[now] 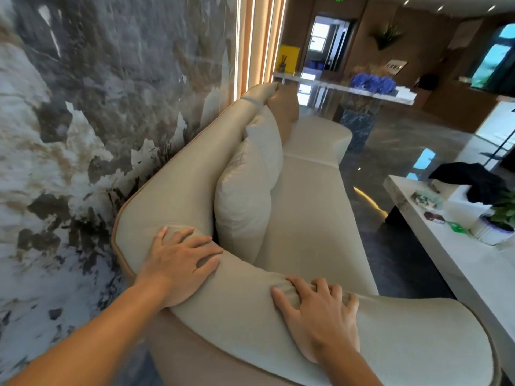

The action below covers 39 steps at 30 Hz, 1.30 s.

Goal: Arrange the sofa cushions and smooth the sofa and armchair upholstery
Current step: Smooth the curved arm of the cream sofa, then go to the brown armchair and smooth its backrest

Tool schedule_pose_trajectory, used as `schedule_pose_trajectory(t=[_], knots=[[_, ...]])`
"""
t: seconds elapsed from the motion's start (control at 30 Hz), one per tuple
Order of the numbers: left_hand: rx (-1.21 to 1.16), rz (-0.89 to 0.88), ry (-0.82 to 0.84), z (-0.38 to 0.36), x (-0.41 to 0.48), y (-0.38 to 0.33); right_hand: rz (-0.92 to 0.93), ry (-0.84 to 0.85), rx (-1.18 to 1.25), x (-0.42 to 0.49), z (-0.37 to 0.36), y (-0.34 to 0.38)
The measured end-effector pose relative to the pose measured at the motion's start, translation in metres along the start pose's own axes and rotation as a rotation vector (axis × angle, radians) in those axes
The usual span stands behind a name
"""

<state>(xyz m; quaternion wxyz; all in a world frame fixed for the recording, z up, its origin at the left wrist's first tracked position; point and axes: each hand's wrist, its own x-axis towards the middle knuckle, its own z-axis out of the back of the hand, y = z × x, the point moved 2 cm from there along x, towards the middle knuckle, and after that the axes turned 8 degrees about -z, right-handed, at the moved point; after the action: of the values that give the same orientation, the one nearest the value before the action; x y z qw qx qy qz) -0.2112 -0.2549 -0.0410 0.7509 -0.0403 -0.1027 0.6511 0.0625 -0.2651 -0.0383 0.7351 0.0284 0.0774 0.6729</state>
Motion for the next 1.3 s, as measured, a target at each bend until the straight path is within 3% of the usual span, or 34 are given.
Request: schedule_pose_trajectory(t=[0.2, 0.33, 0.47, 0.57, 0.83, 0.9, 1.07, 1.3], knots=[[0.084, 0.084, 0.191, 0.004, 0.002, -0.011, -0.005, 0.086, -0.116, -0.003, 0.005, 0.0], [0.068, 0.242, 0.534, 0.035, -0.007, -0.061, 0.004, 0.324, -0.119, -0.015, 0.022, -0.003], [0.028, 0.161, 0.73, 0.093, -0.05, -0.135, 0.066, 0.556, -0.116, -0.055, 0.065, -0.006], [0.065, 0.044, 0.692, 0.146, -0.111, -0.189, 0.1, 0.747, -0.182, -0.12, 0.123, -0.009], [0.129, -0.211, 0.699, 0.277, -0.323, -0.274, -0.042, 0.614, -0.106, -0.397, 0.284, -0.047], [0.124, -0.276, 0.639, 0.288, -0.376, -0.291, -0.072, 0.607, -0.108, -0.463, 0.298, -0.054], [0.119, -0.429, 0.702, 0.305, -0.48, -0.337, -0.201, 0.545, -0.009, -0.606, 0.308, -0.083], [0.216, -0.717, 0.662, 0.294, -0.558, -0.409, -0.478, 0.592, 0.023, -0.726, 0.302, -0.159]])
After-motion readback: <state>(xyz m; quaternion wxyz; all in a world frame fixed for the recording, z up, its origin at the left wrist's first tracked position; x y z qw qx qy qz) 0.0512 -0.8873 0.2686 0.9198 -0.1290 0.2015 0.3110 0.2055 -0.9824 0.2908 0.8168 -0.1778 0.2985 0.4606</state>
